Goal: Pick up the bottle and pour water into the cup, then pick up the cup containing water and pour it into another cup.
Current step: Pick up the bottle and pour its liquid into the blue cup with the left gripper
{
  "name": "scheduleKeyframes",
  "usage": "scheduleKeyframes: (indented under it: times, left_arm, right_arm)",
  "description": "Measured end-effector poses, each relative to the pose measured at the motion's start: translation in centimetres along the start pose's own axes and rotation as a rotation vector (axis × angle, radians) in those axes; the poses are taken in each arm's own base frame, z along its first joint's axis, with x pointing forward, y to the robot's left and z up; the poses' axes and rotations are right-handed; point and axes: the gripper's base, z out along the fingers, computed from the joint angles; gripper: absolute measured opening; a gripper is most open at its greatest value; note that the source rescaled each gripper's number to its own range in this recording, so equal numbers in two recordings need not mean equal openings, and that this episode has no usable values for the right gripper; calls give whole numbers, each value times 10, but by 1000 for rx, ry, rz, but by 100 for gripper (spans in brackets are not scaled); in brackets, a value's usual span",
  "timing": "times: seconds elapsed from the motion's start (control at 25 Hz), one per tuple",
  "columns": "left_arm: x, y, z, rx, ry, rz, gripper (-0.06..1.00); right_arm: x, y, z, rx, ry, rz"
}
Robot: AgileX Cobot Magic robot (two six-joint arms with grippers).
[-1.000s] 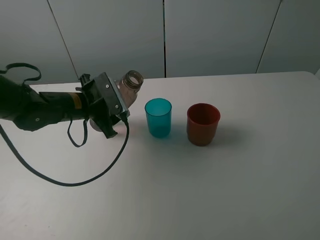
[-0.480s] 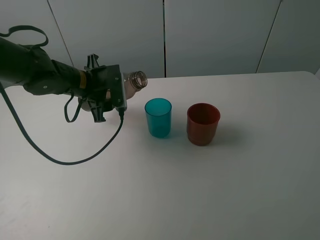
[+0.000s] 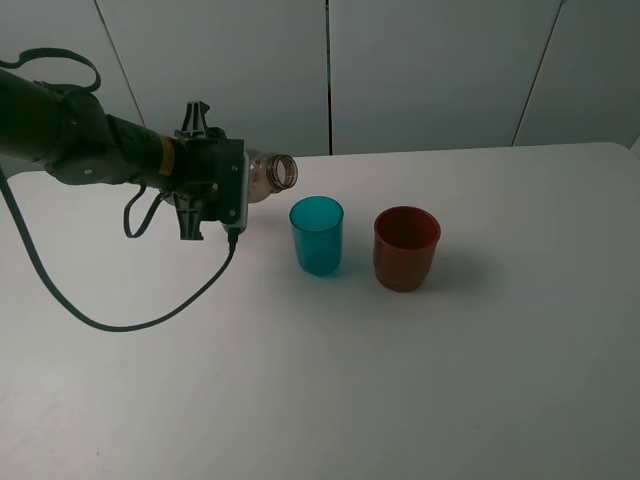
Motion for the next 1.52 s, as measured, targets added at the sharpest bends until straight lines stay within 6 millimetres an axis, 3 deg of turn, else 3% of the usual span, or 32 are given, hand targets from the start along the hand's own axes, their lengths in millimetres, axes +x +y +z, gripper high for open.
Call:
scheduleKeyframes:
  times: [0.16, 0.44, 0.96, 1.28, 1.52]
  left_arm:
    - [-2, 7, 3, -2, 21, 53, 1]
    - [-6, -4, 14, 53, 48, 142, 1]
    - [-5, -7, 16, 77, 77, 208, 1]
    - [-14, 15, 17, 21, 85, 214, 1]
    - [-22, 18, 16, 8, 71, 272, 1]
  right_arm:
    - [0, 0, 0, 0, 0, 0]
    - [0, 0, 0, 0, 0, 0]
    - [0, 0, 0, 0, 0, 0]
    - [0, 0, 0, 0, 0, 0]
    - [0, 0, 0, 0, 0, 0]
